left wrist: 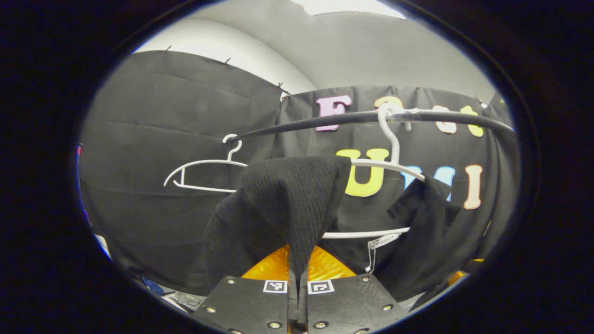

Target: Grasp the clothes on the hanger with both hands and then place them into the laundry hamper below.

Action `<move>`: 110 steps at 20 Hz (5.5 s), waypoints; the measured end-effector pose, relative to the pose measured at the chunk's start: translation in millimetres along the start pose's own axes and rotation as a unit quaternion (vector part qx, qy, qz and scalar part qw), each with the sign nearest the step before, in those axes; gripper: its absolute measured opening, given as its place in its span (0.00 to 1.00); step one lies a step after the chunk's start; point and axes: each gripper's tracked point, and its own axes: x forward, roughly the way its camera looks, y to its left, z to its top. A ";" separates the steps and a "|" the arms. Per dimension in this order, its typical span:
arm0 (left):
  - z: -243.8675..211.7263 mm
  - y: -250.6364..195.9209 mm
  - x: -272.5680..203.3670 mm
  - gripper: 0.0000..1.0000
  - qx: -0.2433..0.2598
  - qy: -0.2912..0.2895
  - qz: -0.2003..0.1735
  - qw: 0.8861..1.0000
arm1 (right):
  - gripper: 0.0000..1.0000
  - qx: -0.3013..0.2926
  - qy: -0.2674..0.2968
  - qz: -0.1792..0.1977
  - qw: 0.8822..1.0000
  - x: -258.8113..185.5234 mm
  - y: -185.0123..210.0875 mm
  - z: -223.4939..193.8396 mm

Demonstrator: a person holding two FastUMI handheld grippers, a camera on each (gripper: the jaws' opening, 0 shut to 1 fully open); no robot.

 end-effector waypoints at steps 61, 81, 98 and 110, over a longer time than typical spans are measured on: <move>82.7 106.9 -38.5 0.01 -0.049 -0.092 -0.108 0.989 | 0.08 0.044 -0.106 -0.100 0.988 93.0 13.9 95.1; -52.4 146.3 -8.3 0.01 -0.111 0.039 -0.055 0.992 | 0.08 -0.064 -0.112 -0.155 0.979 129.5 -51.0 78.3; -121.6 29.5 -37.2 0.01 -0.048 0.103 -0.050 0.992 | 0.09 -0.066 -0.024 -0.093 0.993 107.3 -62.7 -14.7; -147.7 26.4 -65.9 0.00 0.001 0.158 -0.097 0.983 | 0.09 -0.081 0.025 -0.088 0.992 4.9 -21.5 -52.8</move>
